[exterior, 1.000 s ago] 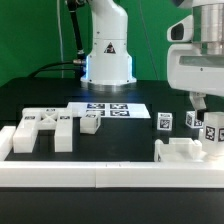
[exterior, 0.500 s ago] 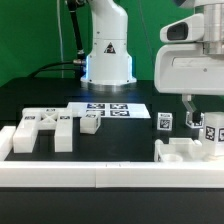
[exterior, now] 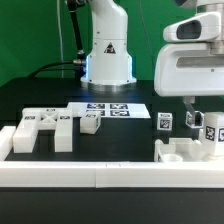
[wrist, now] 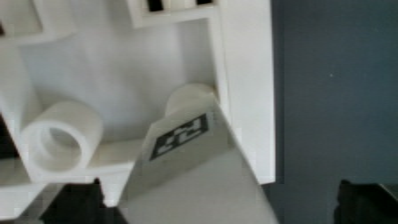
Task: Assemble chair
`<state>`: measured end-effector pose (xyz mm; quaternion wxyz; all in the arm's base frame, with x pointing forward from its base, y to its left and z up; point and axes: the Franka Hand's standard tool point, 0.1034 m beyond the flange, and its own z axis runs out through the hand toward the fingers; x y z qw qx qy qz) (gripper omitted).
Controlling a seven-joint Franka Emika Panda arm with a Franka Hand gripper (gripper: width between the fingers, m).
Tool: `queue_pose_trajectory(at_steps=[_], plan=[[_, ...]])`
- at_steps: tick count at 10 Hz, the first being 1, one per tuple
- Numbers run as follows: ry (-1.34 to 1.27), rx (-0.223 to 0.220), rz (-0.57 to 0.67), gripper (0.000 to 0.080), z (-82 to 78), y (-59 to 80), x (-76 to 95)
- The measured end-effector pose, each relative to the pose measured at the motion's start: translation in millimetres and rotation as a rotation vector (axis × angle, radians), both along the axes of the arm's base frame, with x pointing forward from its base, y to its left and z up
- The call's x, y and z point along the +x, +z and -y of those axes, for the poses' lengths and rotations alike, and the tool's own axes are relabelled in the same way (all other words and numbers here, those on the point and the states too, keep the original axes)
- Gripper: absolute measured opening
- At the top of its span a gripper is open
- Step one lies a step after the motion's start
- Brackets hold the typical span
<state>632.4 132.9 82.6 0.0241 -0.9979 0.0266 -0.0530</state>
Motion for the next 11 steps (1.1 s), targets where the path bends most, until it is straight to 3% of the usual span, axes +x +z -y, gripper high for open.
queue_pose_trajectory(at_steps=[3,5,7,9,11], plan=[[0.243,-0.028,0.021,0.0649,1.1,-0.5,0.9],[0.259,-0.028,0.021,0.0623,1.1,-0.5,0.9],[0.245,-0.027,0.021,0.0291,1.7,-0.5,1.0],[0.227,-0.027,0.02,0.0291,3.9,-0.7,1.4],[0.007,0.007,0.009,0.0291,5.0,-1.4,1.7]])
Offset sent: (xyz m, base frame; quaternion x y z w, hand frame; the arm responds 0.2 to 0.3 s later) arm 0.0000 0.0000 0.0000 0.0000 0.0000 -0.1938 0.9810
